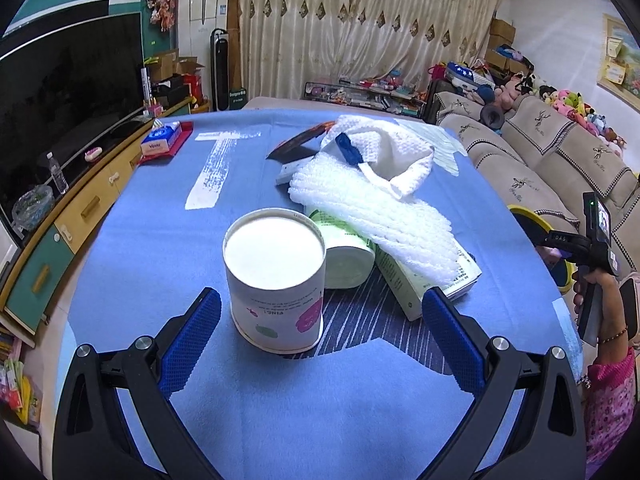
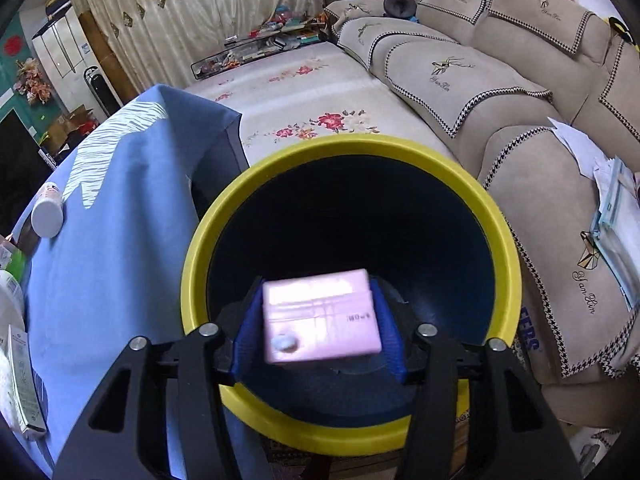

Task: Collect trash
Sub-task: 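Carry the carton over the yellow-rimmed bin and open the right gripper, then grasp the white paper cup with the left gripper, then carry the paper cup over the bin and open the left gripper, then grasp the white cloth with the right gripper while the left gripper returns to the table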

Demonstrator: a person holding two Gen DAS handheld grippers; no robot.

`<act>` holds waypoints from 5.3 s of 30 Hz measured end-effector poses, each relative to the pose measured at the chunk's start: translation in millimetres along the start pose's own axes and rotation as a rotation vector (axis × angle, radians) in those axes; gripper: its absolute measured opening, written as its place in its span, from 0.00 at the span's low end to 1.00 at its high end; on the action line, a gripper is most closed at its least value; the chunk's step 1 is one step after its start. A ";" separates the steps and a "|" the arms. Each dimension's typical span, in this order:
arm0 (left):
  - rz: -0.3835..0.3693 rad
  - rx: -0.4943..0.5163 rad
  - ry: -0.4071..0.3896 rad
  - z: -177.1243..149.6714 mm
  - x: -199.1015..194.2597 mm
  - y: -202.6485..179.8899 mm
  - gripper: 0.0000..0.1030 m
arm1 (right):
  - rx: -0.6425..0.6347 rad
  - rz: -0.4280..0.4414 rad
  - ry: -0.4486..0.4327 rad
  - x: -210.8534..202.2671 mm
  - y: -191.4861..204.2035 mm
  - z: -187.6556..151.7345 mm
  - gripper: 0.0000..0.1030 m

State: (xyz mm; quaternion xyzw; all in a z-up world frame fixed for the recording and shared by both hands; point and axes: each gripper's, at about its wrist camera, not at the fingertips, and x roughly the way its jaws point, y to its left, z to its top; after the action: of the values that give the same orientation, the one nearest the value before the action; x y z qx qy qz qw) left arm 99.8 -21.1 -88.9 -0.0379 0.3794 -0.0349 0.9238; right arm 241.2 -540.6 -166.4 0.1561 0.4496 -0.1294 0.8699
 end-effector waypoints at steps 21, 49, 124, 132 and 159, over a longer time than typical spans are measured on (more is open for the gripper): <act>0.031 -0.015 0.021 18.2 49.5 24.3 0.92 | 0.007 0.125 -0.177 -88.0 17.9 -34.1 0.67; 0.014 0.055 -0.056 27.6 0.2 22.9 0.57 | 0.034 0.115 -0.162 -82.2 6.2 -49.3 0.70; 0.192 -0.014 -0.326 137.5 30.7 74.9 0.91 | -0.272 0.311 -0.175 -112.0 135.5 -40.0 0.76; 0.204 -0.132 -0.276 128.2 52.5 126.0 0.91 | -0.504 0.466 -0.165 -119.1 255.6 -37.1 0.60; 0.155 -0.072 -0.226 119.9 75.2 86.1 0.91 | -0.542 0.493 -0.242 -137.7 330.9 11.3 0.02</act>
State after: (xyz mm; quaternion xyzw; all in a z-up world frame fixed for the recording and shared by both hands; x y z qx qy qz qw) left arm 240.6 62.7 -64.7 -0.0455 0.2758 0.0549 0.9586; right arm 293.1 -229.6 4.4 0.0075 0.3104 0.1897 0.9315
